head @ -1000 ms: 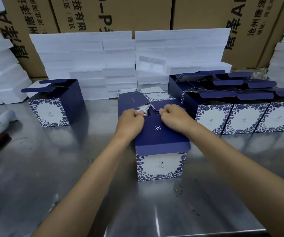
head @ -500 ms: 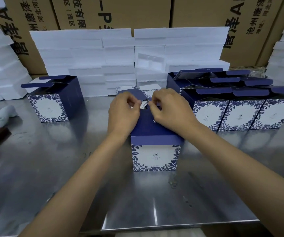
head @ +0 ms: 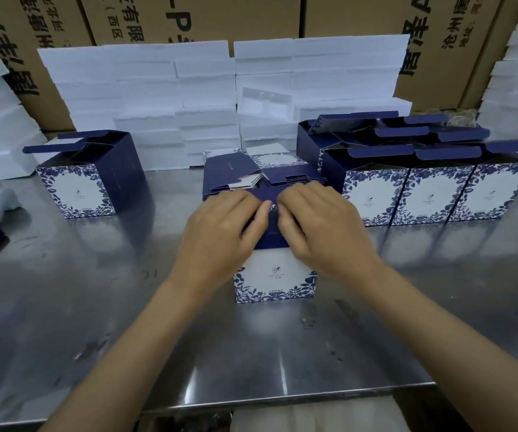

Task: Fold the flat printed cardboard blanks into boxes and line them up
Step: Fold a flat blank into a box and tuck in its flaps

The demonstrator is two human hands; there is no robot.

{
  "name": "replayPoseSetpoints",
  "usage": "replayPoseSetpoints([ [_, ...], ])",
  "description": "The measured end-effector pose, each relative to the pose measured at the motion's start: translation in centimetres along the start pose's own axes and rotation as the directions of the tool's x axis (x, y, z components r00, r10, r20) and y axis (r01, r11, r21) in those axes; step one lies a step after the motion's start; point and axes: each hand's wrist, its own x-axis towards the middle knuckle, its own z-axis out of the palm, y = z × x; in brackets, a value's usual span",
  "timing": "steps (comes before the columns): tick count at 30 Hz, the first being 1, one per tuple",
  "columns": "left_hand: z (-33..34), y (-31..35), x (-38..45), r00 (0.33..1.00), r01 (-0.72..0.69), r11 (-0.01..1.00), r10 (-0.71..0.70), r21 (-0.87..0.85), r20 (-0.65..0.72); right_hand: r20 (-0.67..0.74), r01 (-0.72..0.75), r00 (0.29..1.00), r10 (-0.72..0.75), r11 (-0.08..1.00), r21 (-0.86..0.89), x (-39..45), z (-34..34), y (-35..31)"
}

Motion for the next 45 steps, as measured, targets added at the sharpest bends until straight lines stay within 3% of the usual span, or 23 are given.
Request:
replayPoseSetpoints([
  [4, 1.4, -0.3, -1.3, 0.990, -0.053, 0.998, 0.050, -0.017, -0.134, -0.070, 0.080, 0.994, -0.081, 0.997, -0.012, -1.1, 1.3, 0.4],
  [8, 2.4, -0.6, -3.5, 0.995, -0.007, 0.998, 0.001, -0.063, -0.096, -0.021, 0.147, 0.989, -0.148, 0.988, -0.042, -2.6, 2.1, 0.6],
  [13, 2.8, -0.9, -4.0, 0.997, 0.018, 0.992, -0.027, -0.128, -0.074, -0.048, 0.080, 0.996, -0.078, 0.996, 0.035, -2.6, 2.3, 0.2],
  [18, 2.1, -1.2, -3.9, 0.988, 0.133, 0.949, -0.149, -0.286, -0.034, -0.024, -0.038, 0.999, 0.044, 0.974, 0.226, -3.1, 2.0, 1.3],
  [23, 1.5, -1.4, -3.2, 0.951, 0.236, 0.875, -0.298, -0.422, -0.085, 0.021, -0.223, 0.968, 0.248, 0.826, 0.518, -3.6, 1.7, 2.0],
  [27, 1.1, -1.8, -2.7, 0.886, 0.409, 0.698, -0.457, -0.588, 0.073, 0.120, -0.365, 0.917, 0.380, 0.682, 0.634, -3.3, 1.3, 2.5],
  [35, 0.5, -2.0, -2.8, 0.858, 0.456, 0.610, -0.494, -0.648, 0.139, 0.318, -0.540, 0.798, 0.512, 0.372, 0.755, -3.2, 0.9, 2.8],
  [38, 0.4, -1.7, -3.1, 0.851, 0.469, 0.621, -0.509, -0.628, 0.132, 0.376, -0.583, 0.768, 0.518, 0.326, 0.744, -3.6, 0.7, 2.7],
  [40, 0.2, -1.2, -3.0, 0.861, 0.455, 0.686, -0.501, -0.568, 0.085, 0.376, -0.582, 0.774, 0.509, 0.340, 0.739, -3.7, 0.6, 2.3],
  [43, -0.4, -1.1, -2.7, 0.947, 0.287, 0.935, -0.309, -0.210, -0.082, 0.399, -0.582, 0.782, 0.478, 0.335, 0.741, -3.3, 0.9, 1.2],
  [45, -0.7, -1.0, -2.5, 0.987, 0.122, 0.992, -0.118, 0.033, -0.109, 0.403, -0.579, 0.783, 0.473, 0.319, 0.751, -3.0, 1.3, 0.2],
])
